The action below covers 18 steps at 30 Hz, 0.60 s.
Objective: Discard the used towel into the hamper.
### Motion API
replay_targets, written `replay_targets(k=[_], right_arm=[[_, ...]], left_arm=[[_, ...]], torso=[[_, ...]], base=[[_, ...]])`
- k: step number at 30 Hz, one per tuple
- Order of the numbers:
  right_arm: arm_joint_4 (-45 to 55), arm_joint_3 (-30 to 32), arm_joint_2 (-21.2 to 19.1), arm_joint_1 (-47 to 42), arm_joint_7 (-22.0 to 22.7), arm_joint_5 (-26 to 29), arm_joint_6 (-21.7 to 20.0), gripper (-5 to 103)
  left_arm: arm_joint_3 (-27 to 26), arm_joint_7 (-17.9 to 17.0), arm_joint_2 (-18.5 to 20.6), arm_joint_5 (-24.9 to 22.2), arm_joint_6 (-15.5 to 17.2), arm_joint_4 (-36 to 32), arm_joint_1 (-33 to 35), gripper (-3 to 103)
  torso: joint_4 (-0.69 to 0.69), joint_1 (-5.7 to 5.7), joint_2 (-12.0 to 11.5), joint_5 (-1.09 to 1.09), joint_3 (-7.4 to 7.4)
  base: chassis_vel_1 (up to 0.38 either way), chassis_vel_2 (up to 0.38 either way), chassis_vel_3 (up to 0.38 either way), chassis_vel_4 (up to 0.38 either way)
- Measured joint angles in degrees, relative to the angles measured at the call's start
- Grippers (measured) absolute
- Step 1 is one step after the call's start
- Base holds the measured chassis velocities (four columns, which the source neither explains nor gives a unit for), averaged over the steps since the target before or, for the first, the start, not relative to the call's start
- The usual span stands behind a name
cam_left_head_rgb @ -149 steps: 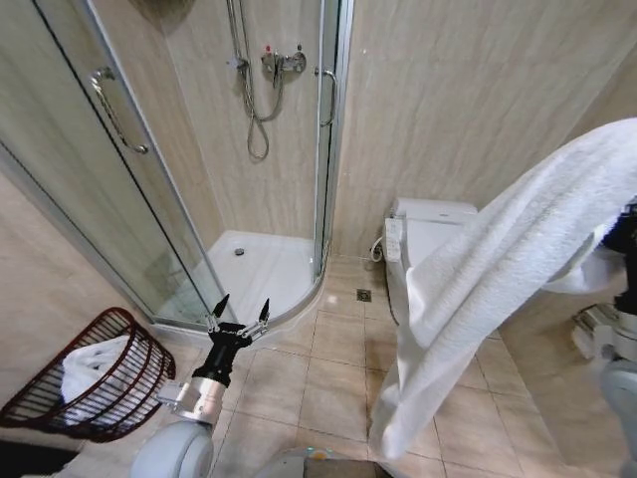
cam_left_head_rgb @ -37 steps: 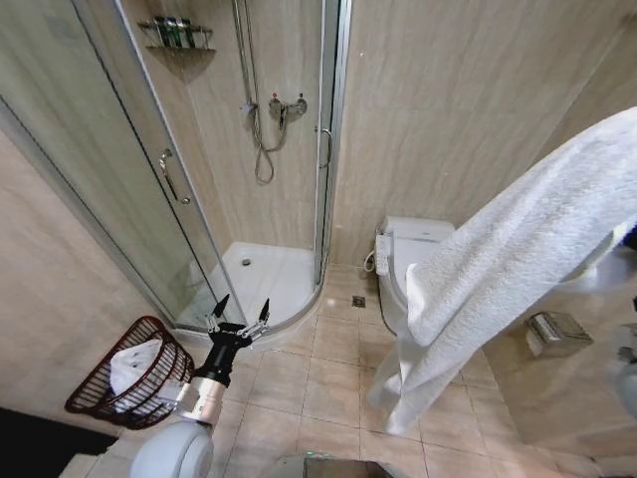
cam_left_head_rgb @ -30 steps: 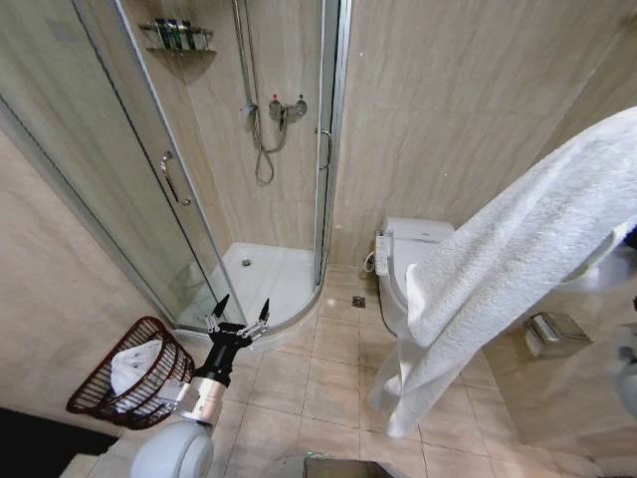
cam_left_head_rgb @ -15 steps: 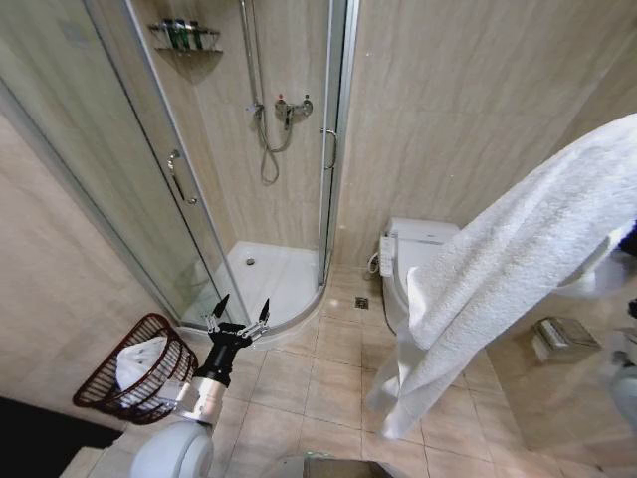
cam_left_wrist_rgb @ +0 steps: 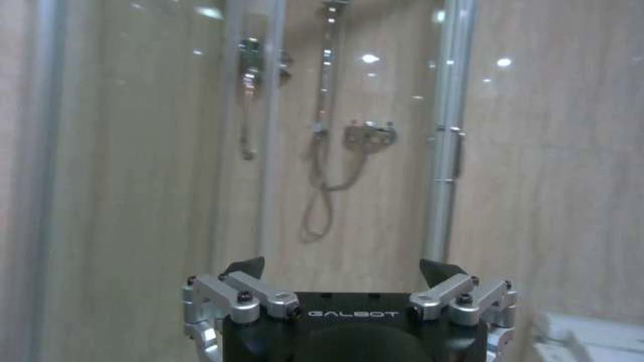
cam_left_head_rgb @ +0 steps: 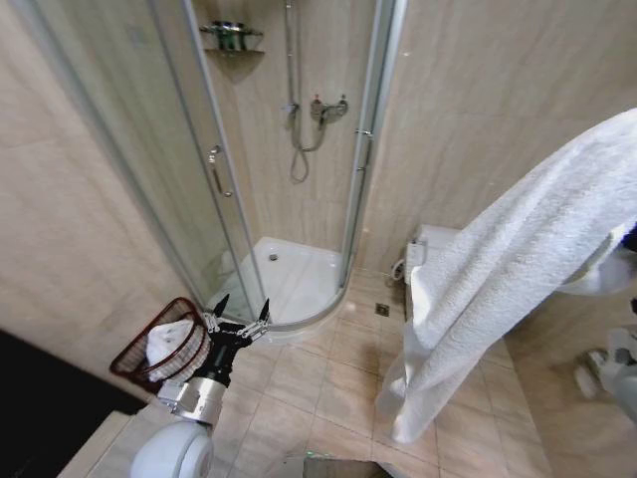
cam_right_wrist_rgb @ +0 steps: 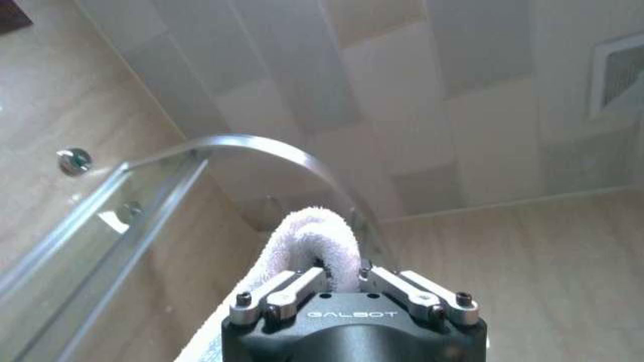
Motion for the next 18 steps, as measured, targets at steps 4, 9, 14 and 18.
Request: replay_targets(k=[4, 9, 14, 18], right_arm=[[-0.2, -0.2, 0.2, 0.1, 0.0, 0.0, 0.1, 5], [-0.4, -0.7, 0.2, 0.6, -0.1, -0.1, 0.1, 5], [-0.5, -0.7, 0.1, 0.6, -0.5, -0.2, 0.1, 5], [-0.8, -0.5, 0.2, 0.5, -0.9, -0.2, 0.1, 5]], left_arm=[[0.0, 0.0, 0.0, 0.0, 0.0, 0.0, 0.0, 100], [0.0, 0.0, 0.0, 0.0, 0.0, 0.0, 0.0, 100], [0.0, 0.0, 0.0, 0.0, 0.0, 0.0, 0.0, 100], [0.0, 0.0, 0.0, 0.0, 0.0, 0.0, 0.0, 100]], torso=[[0.01, -0.01, 0.0, -0.01, -0.02], [0.01, -0.03, -0.1, 0.00, -0.04], [0.00, -0.05, -0.1, -0.01, -0.06], [0.00, -0.05, -0.1, -0.02, -0.07]], base=[[0.133, 0.124, 0.133, 0.126], [0.113, 0.124, 0.129, 0.125], [0.119, 0.118, 0.117, 0.120], [0.139, 0.141, 0.120, 0.128]])
